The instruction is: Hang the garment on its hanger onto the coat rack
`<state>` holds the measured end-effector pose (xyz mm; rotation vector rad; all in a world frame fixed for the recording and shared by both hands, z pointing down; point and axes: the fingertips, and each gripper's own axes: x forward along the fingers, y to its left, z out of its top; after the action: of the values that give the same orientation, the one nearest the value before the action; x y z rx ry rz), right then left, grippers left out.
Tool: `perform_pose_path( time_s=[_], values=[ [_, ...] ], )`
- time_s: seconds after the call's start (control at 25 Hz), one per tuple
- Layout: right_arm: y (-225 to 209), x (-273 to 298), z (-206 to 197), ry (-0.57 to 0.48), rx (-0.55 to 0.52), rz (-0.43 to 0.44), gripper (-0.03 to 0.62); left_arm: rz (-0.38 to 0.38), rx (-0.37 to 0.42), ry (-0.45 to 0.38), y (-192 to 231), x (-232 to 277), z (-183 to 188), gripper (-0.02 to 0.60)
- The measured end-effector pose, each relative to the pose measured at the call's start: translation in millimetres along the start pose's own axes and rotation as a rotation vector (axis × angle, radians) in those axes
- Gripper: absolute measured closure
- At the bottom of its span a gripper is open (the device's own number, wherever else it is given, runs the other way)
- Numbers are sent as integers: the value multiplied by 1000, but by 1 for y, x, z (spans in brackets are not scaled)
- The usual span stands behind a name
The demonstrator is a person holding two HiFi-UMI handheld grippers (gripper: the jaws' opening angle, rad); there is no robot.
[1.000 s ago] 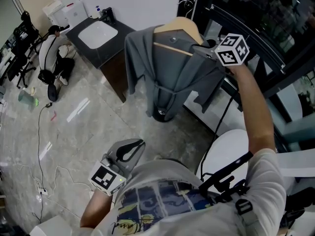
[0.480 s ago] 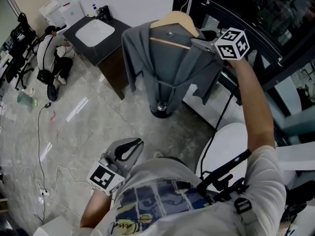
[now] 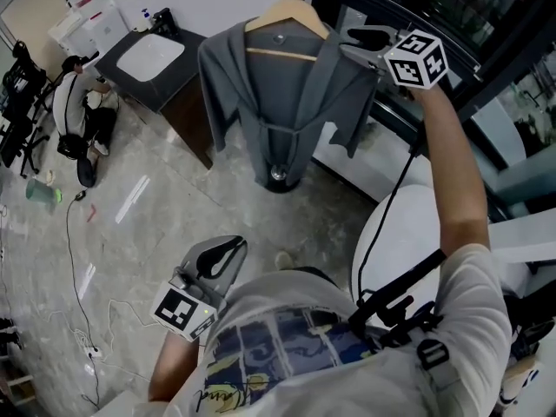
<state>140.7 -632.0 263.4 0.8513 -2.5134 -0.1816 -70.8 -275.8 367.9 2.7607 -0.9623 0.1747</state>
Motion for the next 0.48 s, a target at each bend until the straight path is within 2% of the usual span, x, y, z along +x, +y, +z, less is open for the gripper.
perform_pose_path(
  time_s=[0.2, 0.48],
  values=[
    [25, -40, -1, 8, -18, -98, 421, -43, 21, 13, -11, -20, -6, 551],
    [87, -85, 3, 12, -79, -219, 439, -103, 39, -3, -37, -51, -5, 551]
  ],
)
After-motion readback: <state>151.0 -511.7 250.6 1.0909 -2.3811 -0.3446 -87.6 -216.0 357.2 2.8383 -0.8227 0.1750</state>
